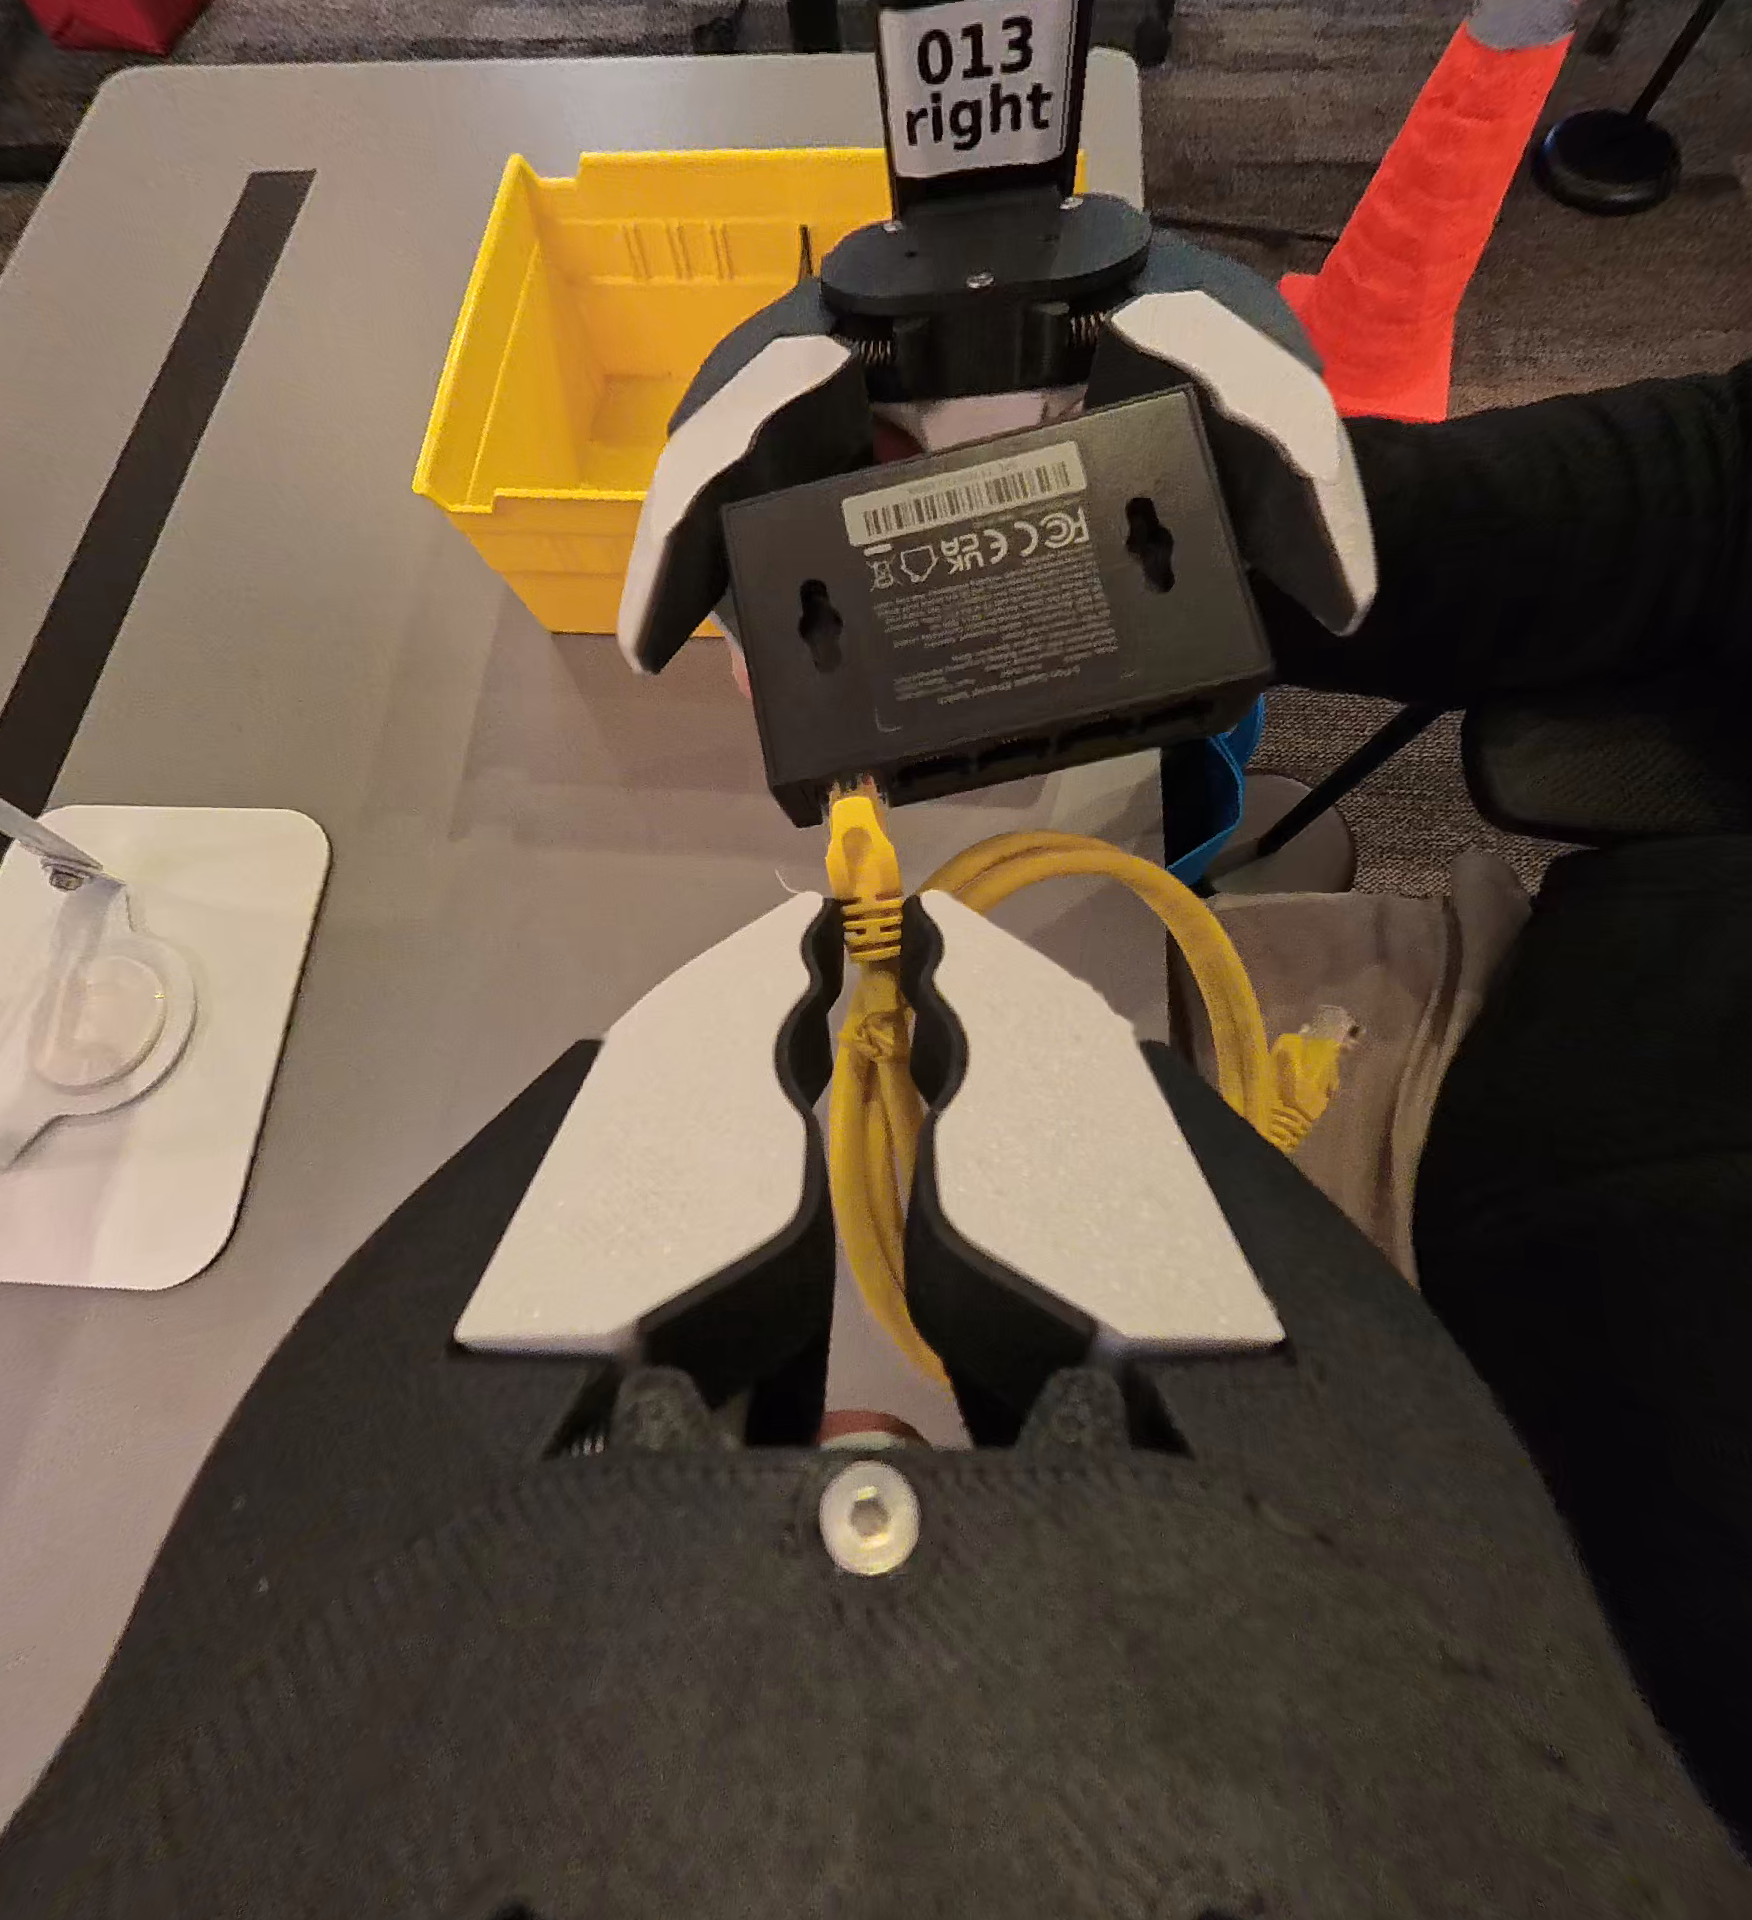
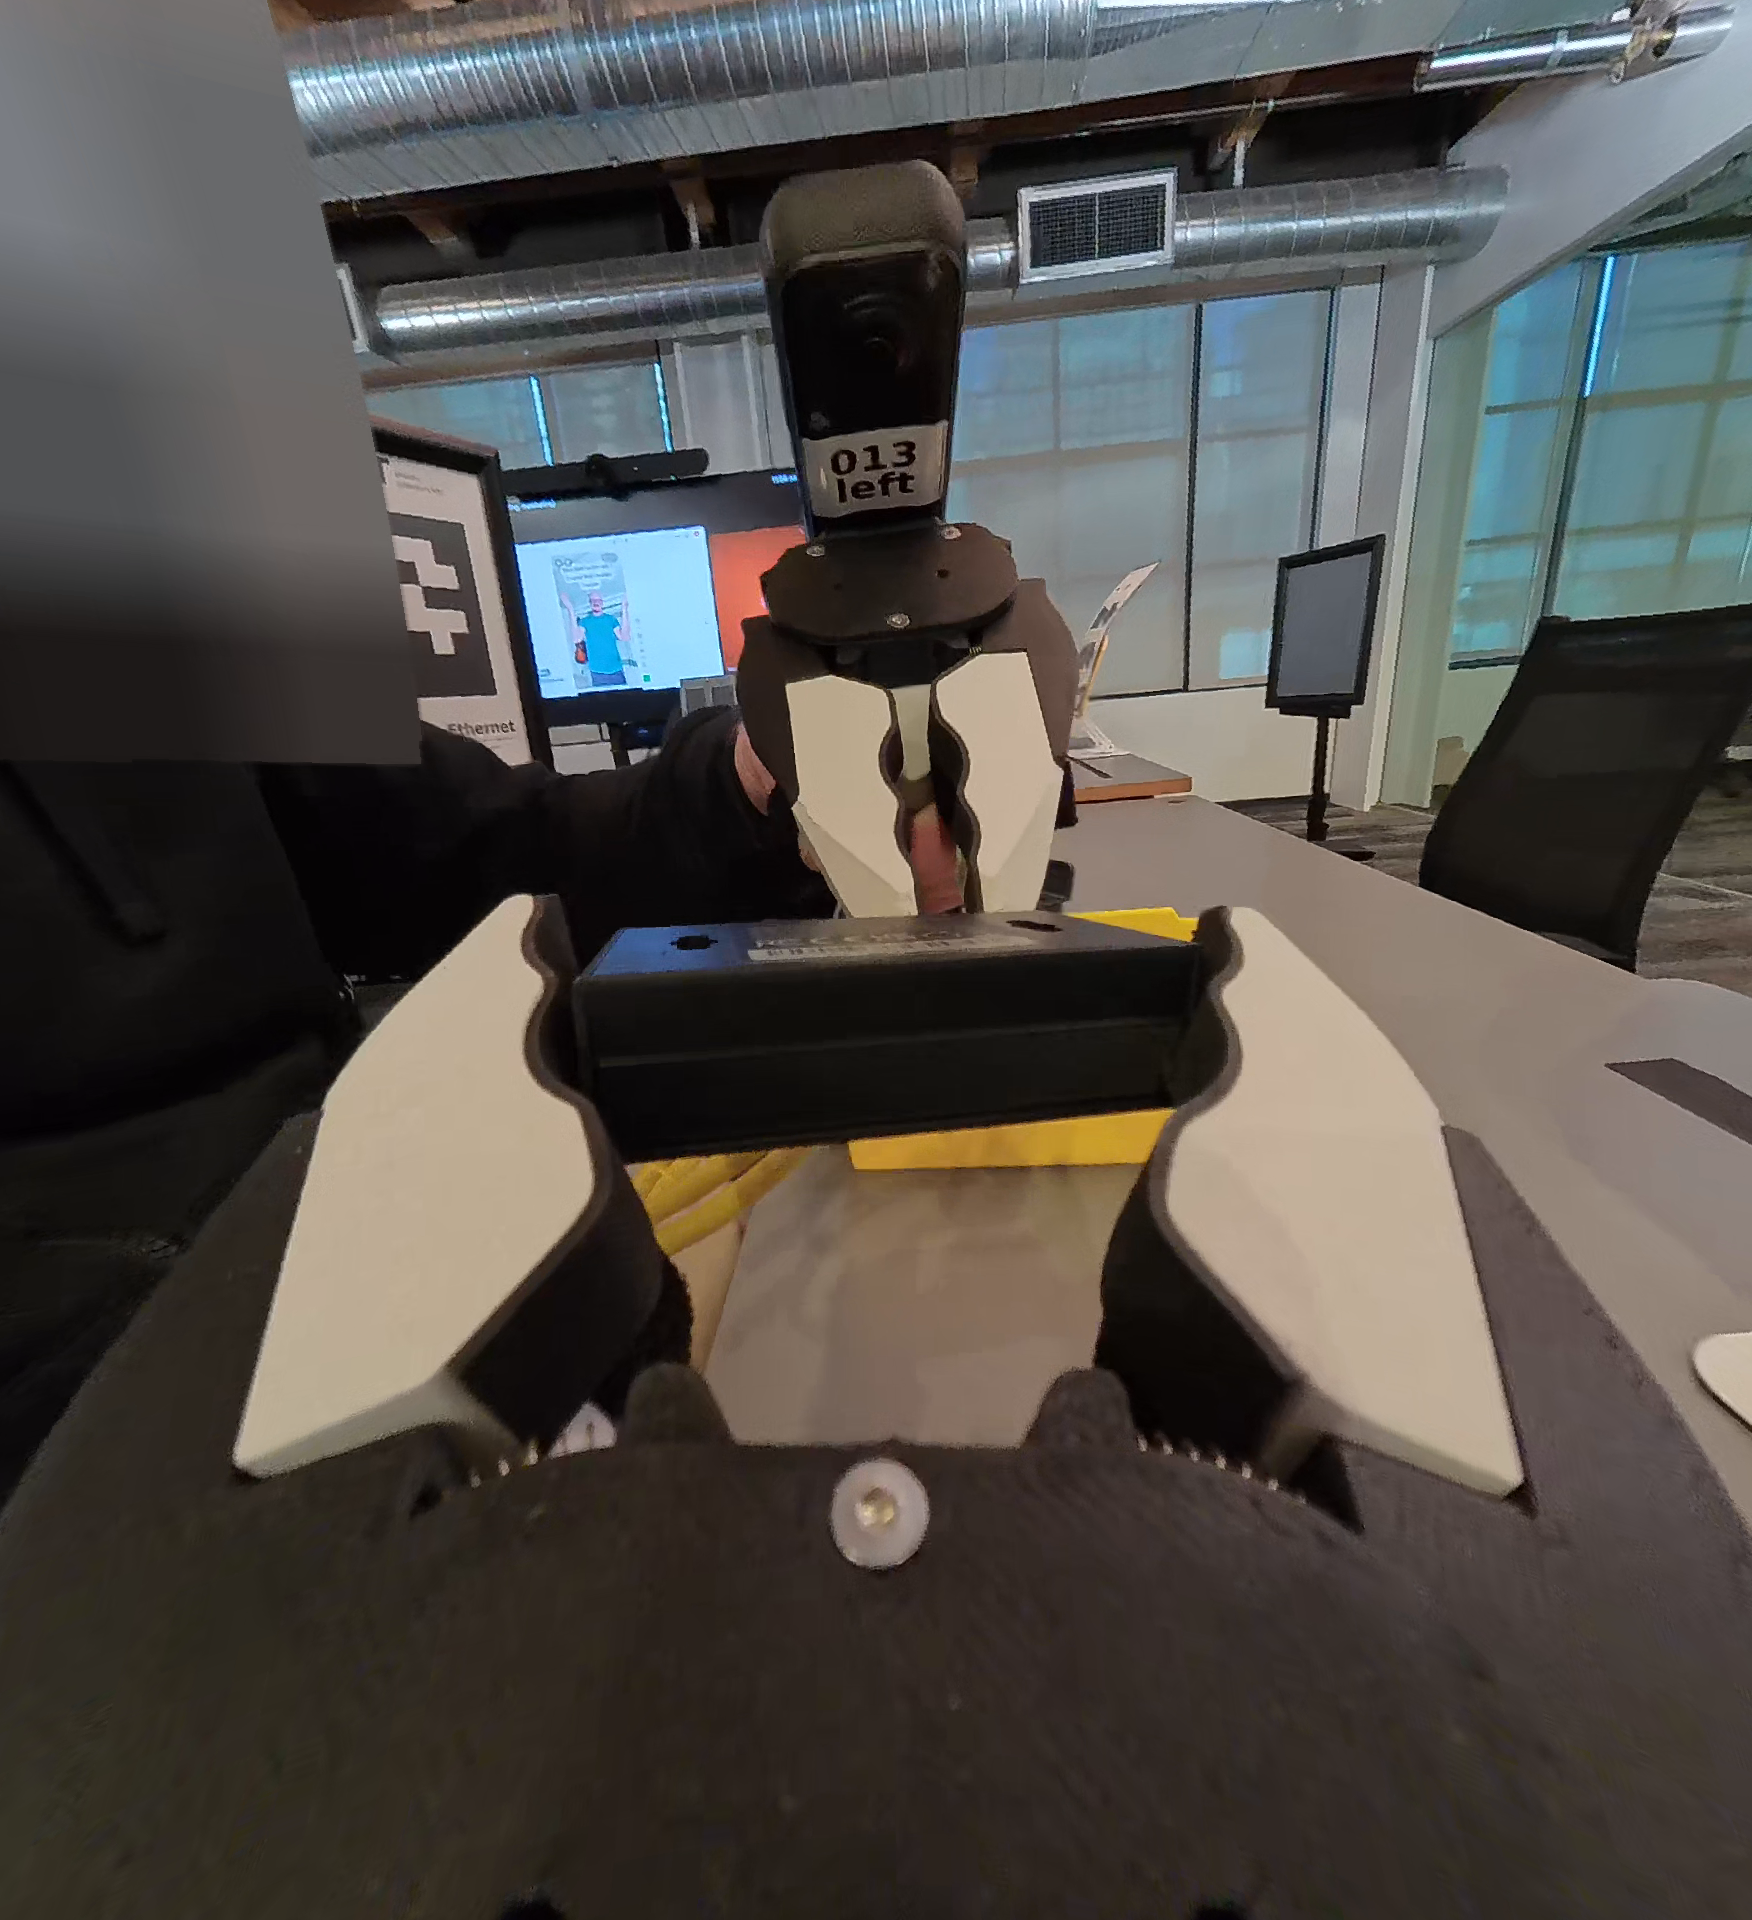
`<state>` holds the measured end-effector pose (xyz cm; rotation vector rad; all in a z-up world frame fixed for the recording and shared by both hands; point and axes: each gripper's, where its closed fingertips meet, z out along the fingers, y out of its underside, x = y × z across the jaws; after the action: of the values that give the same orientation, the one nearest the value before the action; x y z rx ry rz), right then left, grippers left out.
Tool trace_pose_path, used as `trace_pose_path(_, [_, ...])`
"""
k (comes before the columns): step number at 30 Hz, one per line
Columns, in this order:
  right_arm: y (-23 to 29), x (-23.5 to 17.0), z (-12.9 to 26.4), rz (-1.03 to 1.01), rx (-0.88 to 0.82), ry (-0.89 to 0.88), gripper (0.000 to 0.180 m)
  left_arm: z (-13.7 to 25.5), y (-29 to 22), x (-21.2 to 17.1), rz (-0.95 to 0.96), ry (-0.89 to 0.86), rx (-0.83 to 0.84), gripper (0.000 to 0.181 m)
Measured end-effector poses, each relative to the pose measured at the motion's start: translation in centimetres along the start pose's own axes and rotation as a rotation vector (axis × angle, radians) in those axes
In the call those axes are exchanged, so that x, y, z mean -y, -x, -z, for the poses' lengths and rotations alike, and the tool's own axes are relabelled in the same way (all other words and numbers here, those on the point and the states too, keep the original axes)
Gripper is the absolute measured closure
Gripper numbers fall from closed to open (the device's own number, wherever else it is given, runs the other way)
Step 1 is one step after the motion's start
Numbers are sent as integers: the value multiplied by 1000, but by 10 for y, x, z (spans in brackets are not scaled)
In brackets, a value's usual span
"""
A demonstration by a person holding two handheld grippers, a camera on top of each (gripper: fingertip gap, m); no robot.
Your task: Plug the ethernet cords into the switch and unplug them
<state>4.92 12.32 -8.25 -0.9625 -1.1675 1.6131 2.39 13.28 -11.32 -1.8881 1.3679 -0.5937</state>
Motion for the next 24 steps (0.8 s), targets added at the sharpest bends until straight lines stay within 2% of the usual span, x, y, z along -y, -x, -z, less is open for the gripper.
trace_pose_path(1, [-1,-2,0,2,-4,9,68,-1,0,0,0,3,3,172])
trace_pose_path(5, [-1,-2,1,-6,-3,6,68,1,-1,5,-11,-14,8,172])
trace_pose_path(10, [1,0,-10,75,-35,101,69,-18,2,-15,-52,92,38,171])
trace_pose_path(13, [2,4,-5,50,-31,77,69,-14,-1,-8,-35,14,16,171])
trace_pose_path(20, [0,-26,-3,77,-64,314,69,-2,1,-14,-97,77,35,171])
trace_pose_path(24, [0,-31,-2,120,-80,369,69,0,2,-15,-114,106,25,171])
